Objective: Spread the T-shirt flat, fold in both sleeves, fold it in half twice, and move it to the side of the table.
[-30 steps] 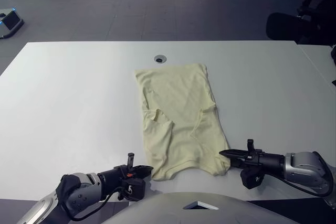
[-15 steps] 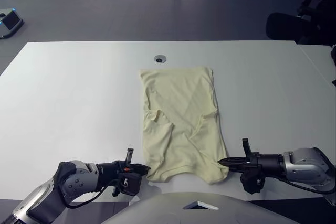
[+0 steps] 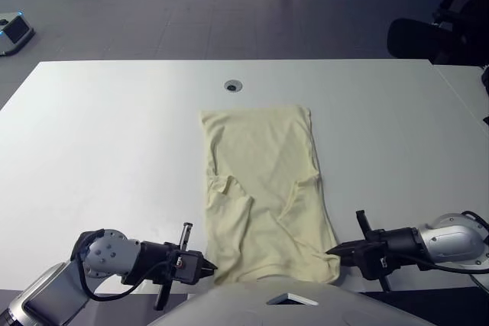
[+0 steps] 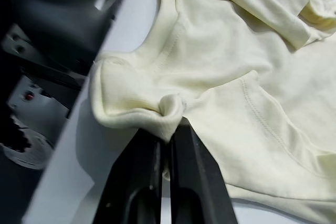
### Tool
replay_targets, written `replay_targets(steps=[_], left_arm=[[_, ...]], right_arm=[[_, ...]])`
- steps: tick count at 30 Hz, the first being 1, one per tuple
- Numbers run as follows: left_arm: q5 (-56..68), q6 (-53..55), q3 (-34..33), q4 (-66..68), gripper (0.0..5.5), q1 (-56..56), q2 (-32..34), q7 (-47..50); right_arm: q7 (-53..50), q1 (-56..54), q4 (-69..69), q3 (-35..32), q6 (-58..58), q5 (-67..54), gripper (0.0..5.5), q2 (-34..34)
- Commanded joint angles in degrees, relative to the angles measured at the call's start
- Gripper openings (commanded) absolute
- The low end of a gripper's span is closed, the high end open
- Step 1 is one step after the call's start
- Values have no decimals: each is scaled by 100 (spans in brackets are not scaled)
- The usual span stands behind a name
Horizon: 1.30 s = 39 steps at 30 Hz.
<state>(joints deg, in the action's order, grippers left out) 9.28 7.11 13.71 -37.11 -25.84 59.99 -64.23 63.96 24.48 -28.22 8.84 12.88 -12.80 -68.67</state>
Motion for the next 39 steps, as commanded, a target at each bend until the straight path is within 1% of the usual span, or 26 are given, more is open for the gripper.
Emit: replay_targets(steps=[1,9,12,15,20,25,30,39], left_arm=[[525,535,-153,-271,0,60,178,-208],[1316,1403,-259,-642,0,217,270,-342],[1624,1752,-326,-466,0,576,218,-385],[1982,2075,-408,-37,0,1176,95,-510],[2348,2460,-382,947,0,2343,-354,-672],[2442,2722,-386,1849,0,3504,-777,-710],[2004,2498,-195,3096,0,4575,-1190,-815],[1413,1977,-136,4635,0,5595,-1812,-916]], right_arm=[[316,-3,-354,-189,-625,-567,1,-195],[650,-180,-777,-410,-1669,-1349,1,-153],[794,-343,-649,-551,-1895,-1541,1,-153],[948,-734,-303,-610,-2141,-1706,1,-32],[1048,-1990,480,-404,-2619,-1847,1,509],[1150,-3253,1439,3,-2770,-1524,1,1191],[1246,-4150,2443,207,-2696,-1168,1,1769],[1298,-5442,4357,298,-2164,-505,1,2598]])
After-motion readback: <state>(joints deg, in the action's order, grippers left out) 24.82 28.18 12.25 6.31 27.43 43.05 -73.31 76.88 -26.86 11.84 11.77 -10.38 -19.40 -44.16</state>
